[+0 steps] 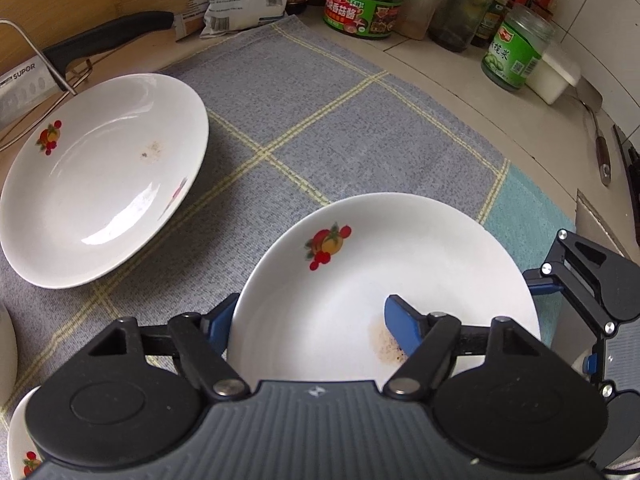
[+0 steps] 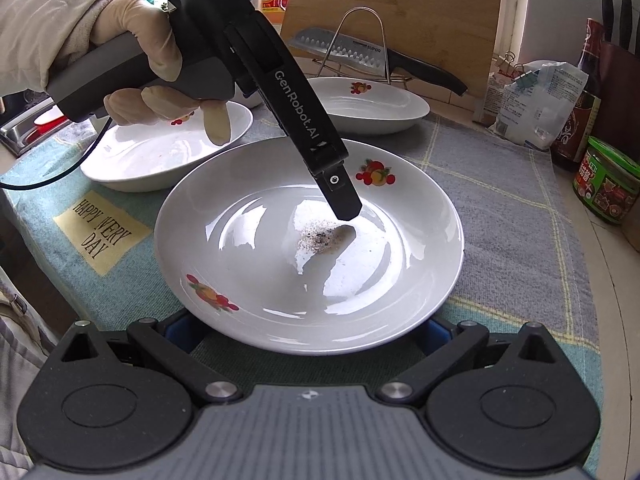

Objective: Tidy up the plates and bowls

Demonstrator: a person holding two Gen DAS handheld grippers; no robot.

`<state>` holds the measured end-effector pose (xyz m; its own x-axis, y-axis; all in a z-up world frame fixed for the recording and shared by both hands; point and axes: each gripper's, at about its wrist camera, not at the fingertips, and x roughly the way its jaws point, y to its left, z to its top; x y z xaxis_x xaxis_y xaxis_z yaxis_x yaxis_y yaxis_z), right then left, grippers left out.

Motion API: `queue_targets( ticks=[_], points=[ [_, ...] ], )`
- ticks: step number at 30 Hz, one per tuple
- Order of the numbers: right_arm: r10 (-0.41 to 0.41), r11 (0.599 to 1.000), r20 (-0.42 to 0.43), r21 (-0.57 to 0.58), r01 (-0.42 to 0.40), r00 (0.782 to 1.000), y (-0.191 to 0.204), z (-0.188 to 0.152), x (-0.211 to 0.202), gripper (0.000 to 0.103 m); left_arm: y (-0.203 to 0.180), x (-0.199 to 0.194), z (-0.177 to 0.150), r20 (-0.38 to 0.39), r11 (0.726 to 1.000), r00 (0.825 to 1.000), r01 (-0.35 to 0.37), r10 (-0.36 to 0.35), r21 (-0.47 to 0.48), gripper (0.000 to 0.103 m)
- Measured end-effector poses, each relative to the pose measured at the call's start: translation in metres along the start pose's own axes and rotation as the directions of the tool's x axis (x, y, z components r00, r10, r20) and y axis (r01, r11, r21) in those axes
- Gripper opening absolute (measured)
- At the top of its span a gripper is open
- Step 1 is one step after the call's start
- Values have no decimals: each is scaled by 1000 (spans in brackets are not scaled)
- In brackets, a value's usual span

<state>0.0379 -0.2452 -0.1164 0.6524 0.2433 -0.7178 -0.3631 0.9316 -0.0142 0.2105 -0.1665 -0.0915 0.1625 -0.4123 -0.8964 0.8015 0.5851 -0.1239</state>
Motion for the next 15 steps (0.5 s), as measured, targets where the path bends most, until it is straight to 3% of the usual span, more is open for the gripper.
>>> queue_targets(
  ticks=[15],
  points=[
    [-7, 1000, -1, 29, 7, 1000, -6, 3, -3, 103, 1, -4, 0, -3, 1000, 1000, 10, -10, -8, 76]
  ],
)
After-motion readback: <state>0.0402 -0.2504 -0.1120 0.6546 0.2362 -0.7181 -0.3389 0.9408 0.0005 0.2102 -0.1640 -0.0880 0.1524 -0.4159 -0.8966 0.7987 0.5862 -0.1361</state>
